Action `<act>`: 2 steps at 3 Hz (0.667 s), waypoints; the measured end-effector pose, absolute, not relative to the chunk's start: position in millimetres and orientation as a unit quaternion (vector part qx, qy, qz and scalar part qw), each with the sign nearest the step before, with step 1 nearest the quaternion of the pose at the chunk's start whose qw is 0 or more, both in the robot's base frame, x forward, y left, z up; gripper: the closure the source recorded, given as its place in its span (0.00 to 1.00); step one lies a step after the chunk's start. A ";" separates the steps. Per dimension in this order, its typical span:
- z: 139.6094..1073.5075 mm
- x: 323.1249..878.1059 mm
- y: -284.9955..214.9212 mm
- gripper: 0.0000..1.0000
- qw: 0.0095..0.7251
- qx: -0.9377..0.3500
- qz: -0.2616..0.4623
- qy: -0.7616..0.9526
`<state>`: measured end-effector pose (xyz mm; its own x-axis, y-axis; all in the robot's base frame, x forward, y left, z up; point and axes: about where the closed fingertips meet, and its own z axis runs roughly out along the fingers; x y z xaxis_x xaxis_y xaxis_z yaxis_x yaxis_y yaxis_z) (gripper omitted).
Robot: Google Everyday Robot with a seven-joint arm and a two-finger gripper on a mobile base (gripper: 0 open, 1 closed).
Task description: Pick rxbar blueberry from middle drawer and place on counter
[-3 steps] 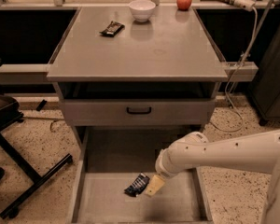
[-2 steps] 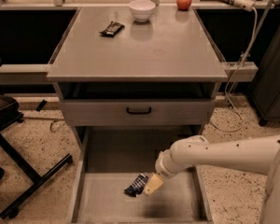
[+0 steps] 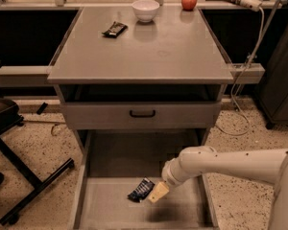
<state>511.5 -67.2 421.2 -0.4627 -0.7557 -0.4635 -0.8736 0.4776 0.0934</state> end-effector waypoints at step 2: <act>405.8 470.8 -42.6 0.00 0.167 -0.507 0.182 0.825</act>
Offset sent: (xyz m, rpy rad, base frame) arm -0.0577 0.0415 -0.0176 0.0169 0.0309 0.1003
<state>470.8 -42.6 405.8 -0.4292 -0.7765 -0.4613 -0.8986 0.4186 0.1315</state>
